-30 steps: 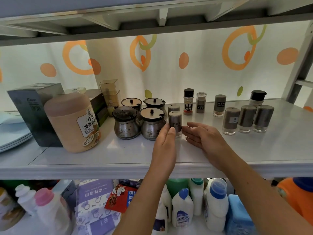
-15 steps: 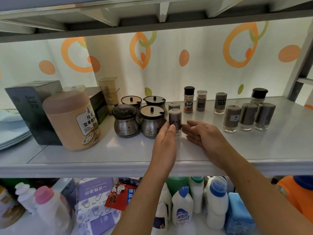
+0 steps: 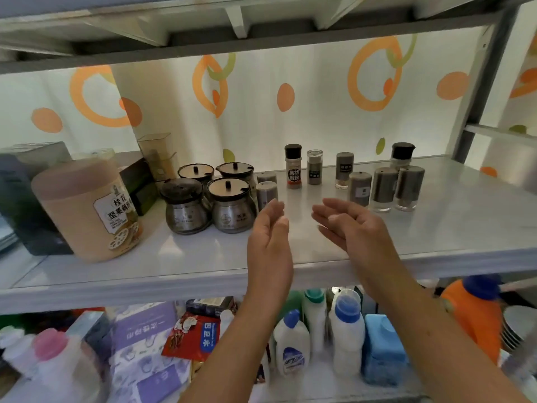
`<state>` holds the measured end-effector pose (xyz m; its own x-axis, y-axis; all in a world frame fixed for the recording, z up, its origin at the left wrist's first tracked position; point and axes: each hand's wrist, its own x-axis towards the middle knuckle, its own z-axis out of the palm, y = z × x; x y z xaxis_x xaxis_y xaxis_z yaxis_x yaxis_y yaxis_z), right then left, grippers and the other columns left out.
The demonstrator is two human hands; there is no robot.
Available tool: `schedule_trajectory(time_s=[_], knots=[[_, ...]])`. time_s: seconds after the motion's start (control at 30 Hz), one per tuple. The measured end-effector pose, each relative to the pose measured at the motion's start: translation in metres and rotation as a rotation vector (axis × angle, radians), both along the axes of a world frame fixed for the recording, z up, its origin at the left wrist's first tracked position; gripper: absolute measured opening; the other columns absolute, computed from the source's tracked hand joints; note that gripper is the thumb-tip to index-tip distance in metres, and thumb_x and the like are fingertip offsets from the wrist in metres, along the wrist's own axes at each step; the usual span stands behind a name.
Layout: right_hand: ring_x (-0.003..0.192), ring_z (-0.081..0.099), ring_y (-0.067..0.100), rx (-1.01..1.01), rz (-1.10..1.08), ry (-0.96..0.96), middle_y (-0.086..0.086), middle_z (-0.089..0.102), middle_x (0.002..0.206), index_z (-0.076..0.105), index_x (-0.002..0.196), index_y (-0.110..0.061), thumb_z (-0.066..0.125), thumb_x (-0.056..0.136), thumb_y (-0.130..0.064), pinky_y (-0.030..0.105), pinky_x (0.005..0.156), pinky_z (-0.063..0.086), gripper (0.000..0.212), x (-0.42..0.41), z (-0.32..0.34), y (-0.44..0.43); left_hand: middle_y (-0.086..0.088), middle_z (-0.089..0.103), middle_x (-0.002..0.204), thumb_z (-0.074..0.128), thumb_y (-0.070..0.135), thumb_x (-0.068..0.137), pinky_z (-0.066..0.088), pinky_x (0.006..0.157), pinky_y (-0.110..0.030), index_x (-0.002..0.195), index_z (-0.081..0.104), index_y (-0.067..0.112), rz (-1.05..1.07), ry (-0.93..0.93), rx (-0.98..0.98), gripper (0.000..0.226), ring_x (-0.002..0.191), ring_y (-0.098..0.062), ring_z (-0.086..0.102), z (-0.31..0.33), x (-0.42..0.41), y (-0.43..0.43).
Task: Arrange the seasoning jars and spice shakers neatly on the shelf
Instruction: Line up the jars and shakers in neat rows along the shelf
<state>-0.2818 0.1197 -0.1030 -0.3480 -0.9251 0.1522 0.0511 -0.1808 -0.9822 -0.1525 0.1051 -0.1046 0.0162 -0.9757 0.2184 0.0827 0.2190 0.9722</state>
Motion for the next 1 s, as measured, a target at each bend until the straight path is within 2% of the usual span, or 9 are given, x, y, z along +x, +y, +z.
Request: schedule_trajectory(time_s=[0.2, 0.3, 0.37, 0.43, 0.5, 0.63, 0.73, 0.9, 1.0], knots=[[0.109, 0.063, 0.016, 0.043, -0.262, 0.101, -0.003, 0.069, 0.11, 0.06, 0.097, -0.03, 0.045, 0.095, -0.003, 0.039, 0.1, 0.051, 0.031, -0.056, 0.003, 0.012, -0.01, 0.055, 0.137, 0.045, 0.017, 0.097, 0.037, 0.112, -0.043, 0.139, 0.048, 0.011, -0.188, -0.119, 0.154, 0.042, 0.128, -0.027, 0.05, 0.01, -0.056, -0.009], [0.11, 0.061, 0.018, 0.101, -0.282, 0.172, -0.002, 0.066, 0.113, 0.056, 0.103, -0.028, 0.048, 0.096, -0.009, 0.04, 0.097, 0.052, 0.022, -0.067, 0.002, 0.008, -0.024, 0.046, 0.14, 0.043, 0.023, 0.096, 0.032, 0.11, -0.052, 0.136, 0.047, 0.005, -0.242, -0.169, 0.198, 0.044, 0.131, -0.041, 0.041, 0.014, -0.081, -0.014], [0.11, 0.06, 0.019, 0.13, -0.28, 0.199, 0.0, 0.064, 0.115, 0.052, 0.109, -0.025, 0.051, 0.095, -0.008, 0.04, 0.098, 0.052, 0.021, -0.07, 0.003, 0.005, -0.023, 0.055, 0.13, 0.04, 0.023, 0.097, 0.039, 0.104, -0.049, 0.13, 0.051, 0.005, -0.236, -0.194, 0.188, 0.039, 0.127, -0.04, 0.046, 0.016, -0.091, -0.019], [0.109, 0.059, 0.017, 0.141, -0.277, 0.228, 0.0, 0.062, 0.114, 0.051, 0.111, -0.023, 0.051, 0.094, -0.007, 0.037, 0.098, 0.05, 0.023, -0.073, 0.005, 0.002, -0.008, 0.063, 0.097, 0.037, 0.021, 0.099, 0.045, 0.083, -0.036, 0.114, 0.059, 0.009, -0.226, -0.205, 0.151, 0.029, 0.103, -0.033, 0.056, 0.016, -0.097, -0.023], [0.108, 0.058, 0.015, 0.145, -0.271, 0.242, -0.001, 0.061, 0.114, 0.051, 0.113, -0.021, 0.052, 0.094, -0.006, 0.034, 0.097, 0.049, 0.024, -0.074, 0.006, 0.0, 0.006, 0.056, 0.081, 0.035, 0.019, 0.1, 0.039, 0.068, -0.027, 0.1, 0.058, 0.017, -0.22, -0.194, 0.129, 0.024, 0.082, -0.017, 0.053, 0.017, -0.102, -0.026], [0.095, 0.057, 0.005, 0.153, -0.242, 0.273, -0.005, 0.06, 0.108, 0.053, 0.119, -0.018, 0.052, 0.094, -0.005, 0.024, 0.083, 0.048, 0.028, -0.075, 0.006, -0.005, 0.007, 0.061, 0.097, 0.034, 0.019, 0.1, 0.039, 0.073, -0.022, 0.111, 0.057, 0.022, -0.262, -0.211, 0.11, 0.025, 0.092, -0.008, 0.053, 0.017, -0.106, -0.03], [0.094, 0.057, 0.004, 0.158, -0.21, 0.27, -0.006, 0.062, 0.107, 0.055, 0.12, -0.018, 0.052, 0.095, -0.007, 0.029, 0.091, 0.05, 0.027, -0.074, 0.003, -0.009, -0.004, 0.063, 0.118, 0.034, 0.021, 0.099, 0.041, 0.086, -0.028, 0.126, 0.056, 0.016, -0.27, -0.22, 0.105, 0.035, 0.11, -0.018, 0.054, 0.018, -0.106, -0.03], [0.106, 0.058, 0.012, 0.151, -0.203, 0.29, -0.002, 0.062, 0.112, 0.055, 0.122, -0.015, 0.054, 0.092, -0.003, 0.025, 0.088, 0.046, 0.032, -0.073, 0.007, -0.015, 0.009, 0.06, 0.095, 0.035, 0.017, 0.099, 0.04, 0.073, -0.02, 0.11, 0.056, 0.02, -0.236, -0.186, 0.109, 0.023, 0.091, -0.008, 0.054, 0.018, -0.1, -0.035], [0.101, 0.059, 0.014, 0.187, -0.199, 0.292, 0.002, 0.064, 0.11, 0.056, 0.117, -0.012, 0.053, 0.09, 0.0, 0.024, 0.081, 0.046, 0.03, -0.072, 0.008, -0.021, 0.001, 0.062, 0.11, 0.035, 0.017, 0.099, 0.041, 0.082, -0.024, 0.121, 0.054, 0.014, -0.253, -0.211, 0.134, 0.03, 0.103, -0.014, 0.055, 0.017, -0.098, -0.033]])
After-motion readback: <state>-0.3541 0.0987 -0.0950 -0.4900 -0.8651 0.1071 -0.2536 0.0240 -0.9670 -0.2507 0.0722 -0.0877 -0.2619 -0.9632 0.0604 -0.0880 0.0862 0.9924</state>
